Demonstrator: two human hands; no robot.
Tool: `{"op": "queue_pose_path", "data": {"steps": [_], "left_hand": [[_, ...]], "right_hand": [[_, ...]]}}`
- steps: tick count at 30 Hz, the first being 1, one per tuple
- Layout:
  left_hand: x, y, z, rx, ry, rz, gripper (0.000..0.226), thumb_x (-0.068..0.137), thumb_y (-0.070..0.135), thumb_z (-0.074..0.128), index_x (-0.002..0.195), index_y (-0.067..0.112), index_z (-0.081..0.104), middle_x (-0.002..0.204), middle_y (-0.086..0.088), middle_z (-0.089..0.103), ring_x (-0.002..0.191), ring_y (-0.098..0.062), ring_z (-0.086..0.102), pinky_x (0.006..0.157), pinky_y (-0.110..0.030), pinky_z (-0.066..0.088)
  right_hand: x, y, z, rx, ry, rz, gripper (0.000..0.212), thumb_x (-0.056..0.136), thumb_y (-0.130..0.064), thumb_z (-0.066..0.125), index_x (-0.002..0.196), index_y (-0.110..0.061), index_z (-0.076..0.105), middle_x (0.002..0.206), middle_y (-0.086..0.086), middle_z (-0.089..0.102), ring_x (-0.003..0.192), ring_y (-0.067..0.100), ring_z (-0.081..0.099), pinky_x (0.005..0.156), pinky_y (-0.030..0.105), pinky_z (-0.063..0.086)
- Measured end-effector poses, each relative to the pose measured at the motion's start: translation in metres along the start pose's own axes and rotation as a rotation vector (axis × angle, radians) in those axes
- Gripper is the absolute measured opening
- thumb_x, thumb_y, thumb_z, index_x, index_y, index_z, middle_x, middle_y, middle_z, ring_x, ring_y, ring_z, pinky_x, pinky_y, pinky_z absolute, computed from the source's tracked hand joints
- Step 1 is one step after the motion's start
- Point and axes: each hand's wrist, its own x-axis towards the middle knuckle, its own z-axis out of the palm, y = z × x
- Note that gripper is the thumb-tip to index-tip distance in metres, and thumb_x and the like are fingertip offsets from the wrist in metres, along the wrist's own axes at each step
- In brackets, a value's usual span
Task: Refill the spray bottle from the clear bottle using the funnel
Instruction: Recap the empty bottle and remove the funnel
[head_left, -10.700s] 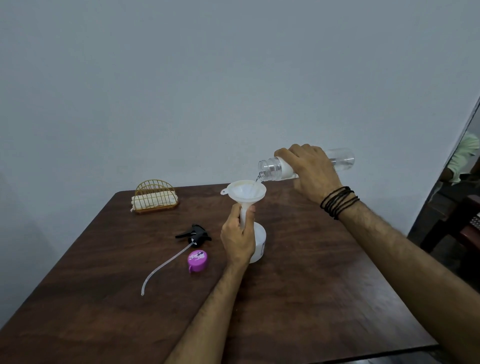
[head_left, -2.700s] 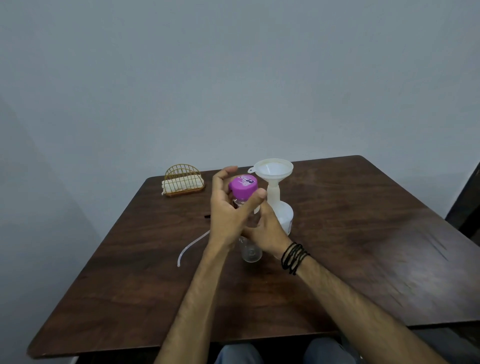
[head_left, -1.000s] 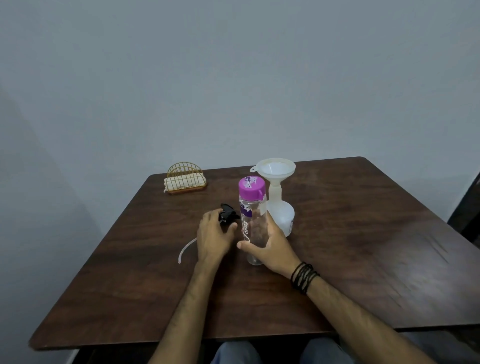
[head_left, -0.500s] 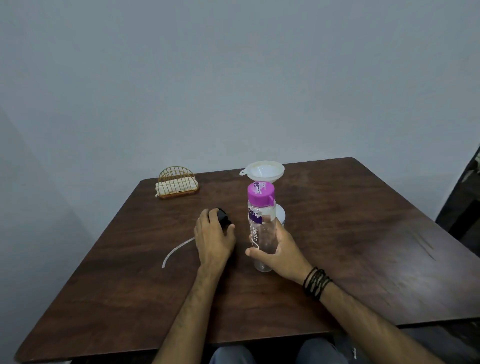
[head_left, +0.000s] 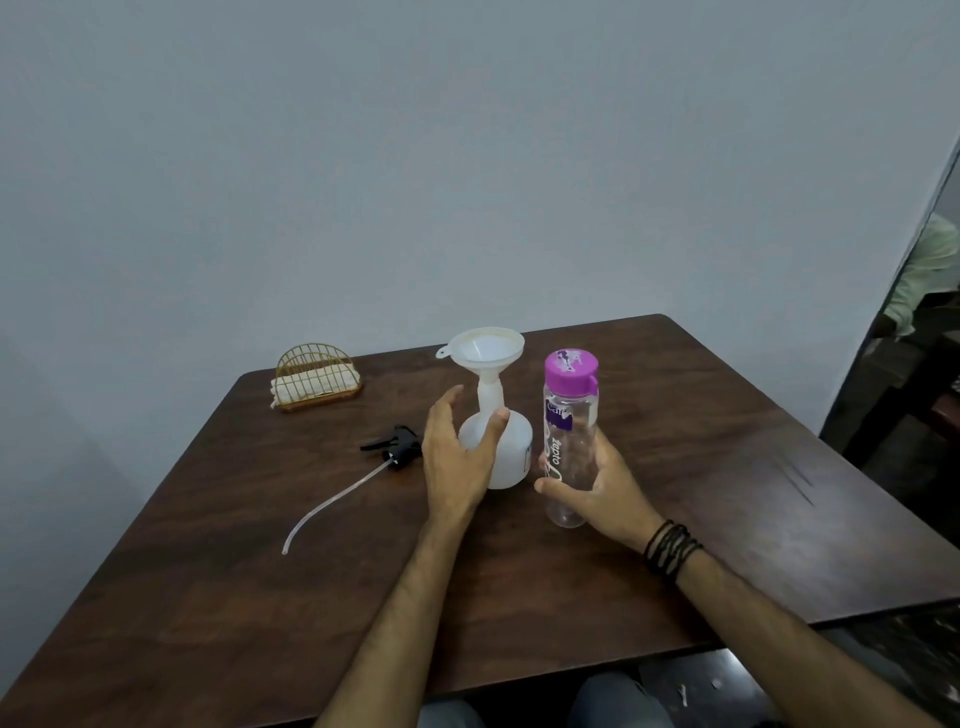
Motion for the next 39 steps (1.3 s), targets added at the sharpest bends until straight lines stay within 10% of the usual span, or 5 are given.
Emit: {"op": "queue_pose_path", "data": {"steps": [8, 21, 26, 39], "left_hand": [[0.025, 0.034, 0.012, -0.174, -0.041, -0.028, 0.033, 0.09, 0.043, 0.071, 0.106, 0.015, 0.071, 0.095, 0.011, 0.072, 0.09, 0.004, 0.065, 0.076, -0.014, 0.045], [0.024, 0.096, 0.009, -0.275, 0.155, 0.172, 0.026, 0.093, 0.029, 0.071, 0.118, 0.02, 0.072, 0.092, 0.022, 0.066, 0.085, 0.009, 0.063, 0.076, -0.009, 0.048], [0.007, 0.097, 0.016, 0.087, 0.044, 0.242, 0.048, 0.085, 0.04, 0.073, 0.132, 0.034, 0.064, 0.084, 0.012, 0.072, 0.075, -0.007, 0.066, 0.071, -0.027, 0.054], [-0.027, 0.068, 0.079, 0.445, -0.22, 0.047, 0.023, 0.09, 0.034, 0.067, 0.106, 0.018, 0.067, 0.109, 0.003, 0.064, 0.093, -0.019, 0.065, 0.08, -0.037, 0.056]], "right_hand": [[0.01, 0.01, -0.009, 0.024, 0.033, 0.025, 0.078, 0.068, -0.035, 0.085, 0.135, -0.03, 0.046, 0.114, -0.003, 0.07, 0.11, 0.016, 0.068, 0.101, 0.049, 0.053], [0.011, 0.012, -0.013, 0.017, 0.071, 0.009, 0.075, 0.073, -0.028, 0.086, 0.134, -0.034, 0.044, 0.121, -0.01, 0.065, 0.115, 0.006, 0.063, 0.104, 0.038, 0.051], [0.014, 0.018, -0.043, -0.016, 0.206, -0.01, 0.069, 0.077, -0.019, 0.086, 0.124, -0.048, 0.045, 0.123, -0.015, 0.065, 0.115, -0.002, 0.061, 0.101, 0.031, 0.05], [0.019, 0.044, -0.093, -0.061, 0.328, 0.023, 0.065, 0.074, -0.02, 0.087, 0.125, -0.031, 0.049, 0.114, -0.007, 0.069, 0.107, 0.01, 0.067, 0.097, 0.038, 0.054]]}}
